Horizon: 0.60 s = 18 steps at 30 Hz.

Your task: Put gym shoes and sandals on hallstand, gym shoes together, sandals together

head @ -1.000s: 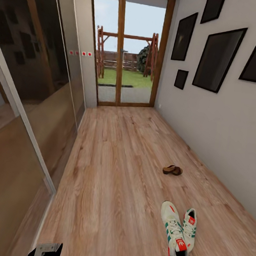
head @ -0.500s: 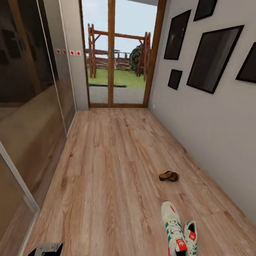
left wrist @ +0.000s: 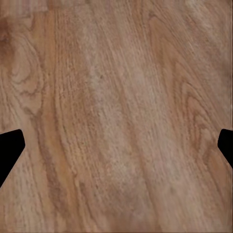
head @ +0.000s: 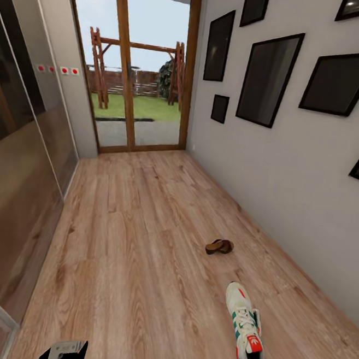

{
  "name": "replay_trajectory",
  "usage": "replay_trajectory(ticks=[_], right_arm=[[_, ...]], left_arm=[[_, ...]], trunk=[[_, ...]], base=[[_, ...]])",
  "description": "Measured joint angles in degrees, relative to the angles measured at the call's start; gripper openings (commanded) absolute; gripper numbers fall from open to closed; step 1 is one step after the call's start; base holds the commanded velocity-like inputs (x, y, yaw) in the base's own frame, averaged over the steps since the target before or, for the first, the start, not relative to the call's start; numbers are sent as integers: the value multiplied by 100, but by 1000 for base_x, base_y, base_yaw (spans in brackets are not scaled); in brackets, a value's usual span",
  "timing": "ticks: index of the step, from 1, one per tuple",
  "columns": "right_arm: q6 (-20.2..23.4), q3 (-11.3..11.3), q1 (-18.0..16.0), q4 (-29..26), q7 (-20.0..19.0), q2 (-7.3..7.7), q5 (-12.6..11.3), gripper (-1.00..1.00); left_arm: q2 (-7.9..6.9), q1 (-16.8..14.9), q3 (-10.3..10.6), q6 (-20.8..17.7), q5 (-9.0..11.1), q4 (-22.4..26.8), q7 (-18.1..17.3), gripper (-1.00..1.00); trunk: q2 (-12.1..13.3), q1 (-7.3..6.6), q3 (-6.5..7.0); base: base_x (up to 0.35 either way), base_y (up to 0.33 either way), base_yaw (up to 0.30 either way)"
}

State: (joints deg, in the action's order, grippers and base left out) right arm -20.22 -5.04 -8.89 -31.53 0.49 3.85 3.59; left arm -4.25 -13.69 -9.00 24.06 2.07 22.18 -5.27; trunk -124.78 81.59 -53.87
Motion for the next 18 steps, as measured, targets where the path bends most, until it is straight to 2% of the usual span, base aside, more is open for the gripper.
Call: replay_trajectory(ticks=[18], right_arm=[[0, 0, 1, 1, 0, 4, 0, -100]], left_arm=[[0, 0, -5, 0, 0, 0, 0, 100]], trunk=[[0, 0, 0]], base=[[2, 0, -263]])
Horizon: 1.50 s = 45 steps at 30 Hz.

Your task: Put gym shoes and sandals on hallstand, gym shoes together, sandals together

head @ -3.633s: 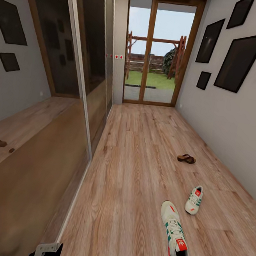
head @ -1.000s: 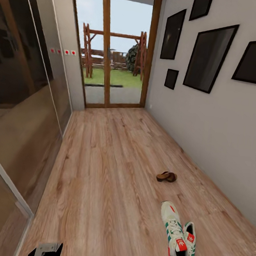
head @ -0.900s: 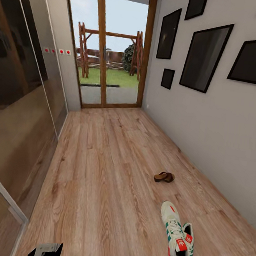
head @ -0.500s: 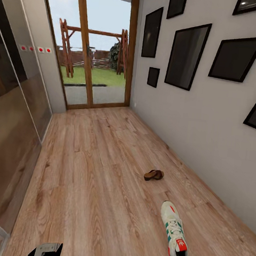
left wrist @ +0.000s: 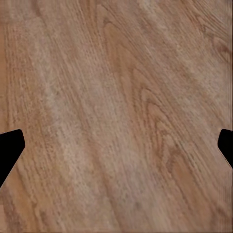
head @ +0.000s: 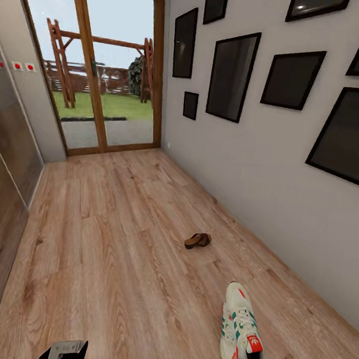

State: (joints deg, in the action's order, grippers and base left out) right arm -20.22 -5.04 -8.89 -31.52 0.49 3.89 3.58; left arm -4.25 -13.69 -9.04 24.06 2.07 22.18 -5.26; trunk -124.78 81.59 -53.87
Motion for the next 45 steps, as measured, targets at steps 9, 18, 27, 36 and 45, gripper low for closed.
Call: replay_trajectory(ticks=[9, 18, 27, 36, 45], right_arm=[[0, 0, -1, 0, 0, 1, -3, -100], [0, 0, 2, -1, 2, 1, -5, -100], [-8, 8, -2, 15, 7, -20, -7, -100], [-1, -1, 0, 17, 15, -17, -15, -100], [0, -10, 1, 17, 16, -9, -16, -100]], left_arm=[[0, 0, 0, 0, 0, 0, 1, 100], [0, 0, 0, 1, 0, 0, 0, 100], [-14, 12, -8, 0, 0, 0, 1, 100], [-17, 18, -10, 1, 4, 0, 1, 100], [-18, 18, -9, 8, 5, 0, 1, 100]], trunk=[[0, 0, 0], [0, 0, 0], [0, 0, 0], [0, 0, 0], [0, 0, 0]], base=[[0, 0, -263], [0, 0, -263], [0, 0, -263], [0, 19, -263], [0, 47, -264]])
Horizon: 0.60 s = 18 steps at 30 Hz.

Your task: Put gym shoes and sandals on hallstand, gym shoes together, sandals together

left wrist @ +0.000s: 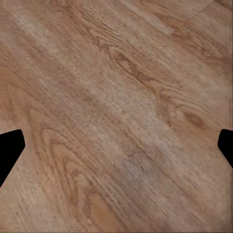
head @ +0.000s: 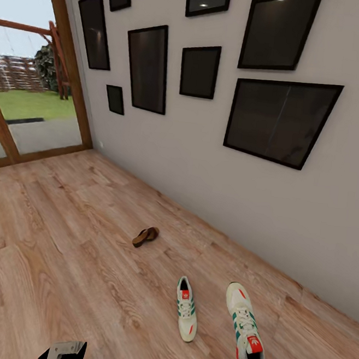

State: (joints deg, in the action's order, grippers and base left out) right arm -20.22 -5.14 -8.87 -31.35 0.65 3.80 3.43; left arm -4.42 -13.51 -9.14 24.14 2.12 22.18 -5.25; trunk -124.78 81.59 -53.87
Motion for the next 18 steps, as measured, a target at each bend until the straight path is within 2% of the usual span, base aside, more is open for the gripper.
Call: replay_trajectory(ticks=[9, 11, 12, 16, 18], right_arm=[[-6, -6, 0, 0, 0, 12, -5, -100], [-8, -58, 2, 0, 1, 15, -8, -100], [-9, -177, 1, 0, 1, 15, -17, -100], [-9, -423, 0, -7, -4, 8, -8, -100], [-8, -439, -1, -8, -7, 5, -1, -100]], left_arm=[[0, 0, 0, 1, -3, 0, 0, 100], [-3, 0, 0, 1, -4, 0, 0, 100], [-6, 0, 0, 1, -5, 0, 0, 100], [-8, 0, 0, 16, -5, 0, 0, 100], [-9, 0, 0, 37, -5, 0, 0, 100]], trunk=[[0, 0, 0], [0, 0, 0], [0, 0, 0], [0, 0, 0], [0, 0, 0]], base=[[0, 1, -267], [0, 0, -267], [0, 0, -267], [0, 0, -267], [0, 0, -267]])
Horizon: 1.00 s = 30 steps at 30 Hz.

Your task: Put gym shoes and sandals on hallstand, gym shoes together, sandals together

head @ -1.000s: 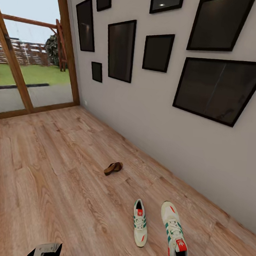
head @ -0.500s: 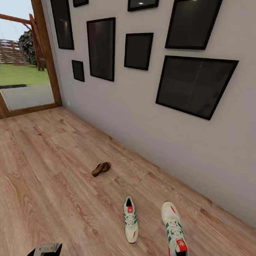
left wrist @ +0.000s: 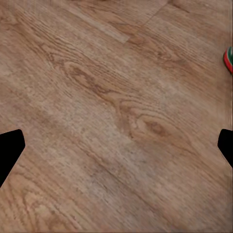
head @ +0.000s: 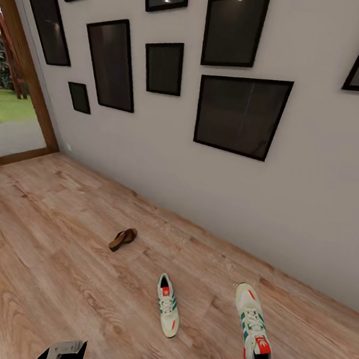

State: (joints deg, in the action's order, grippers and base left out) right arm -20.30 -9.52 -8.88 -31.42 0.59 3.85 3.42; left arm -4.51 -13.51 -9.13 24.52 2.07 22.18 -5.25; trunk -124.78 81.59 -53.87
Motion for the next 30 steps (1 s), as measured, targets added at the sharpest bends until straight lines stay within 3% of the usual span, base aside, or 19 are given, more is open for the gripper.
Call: replay_trajectory(ticks=[30], right_arm=[[0, -27, 1, -10, 5, 4, 1, -100]], left_arm=[[17, 0, 9, 51, -4, 0, -3, 100]], trunk=[[0, 0, 0]], base=[[0, 0, -267]])
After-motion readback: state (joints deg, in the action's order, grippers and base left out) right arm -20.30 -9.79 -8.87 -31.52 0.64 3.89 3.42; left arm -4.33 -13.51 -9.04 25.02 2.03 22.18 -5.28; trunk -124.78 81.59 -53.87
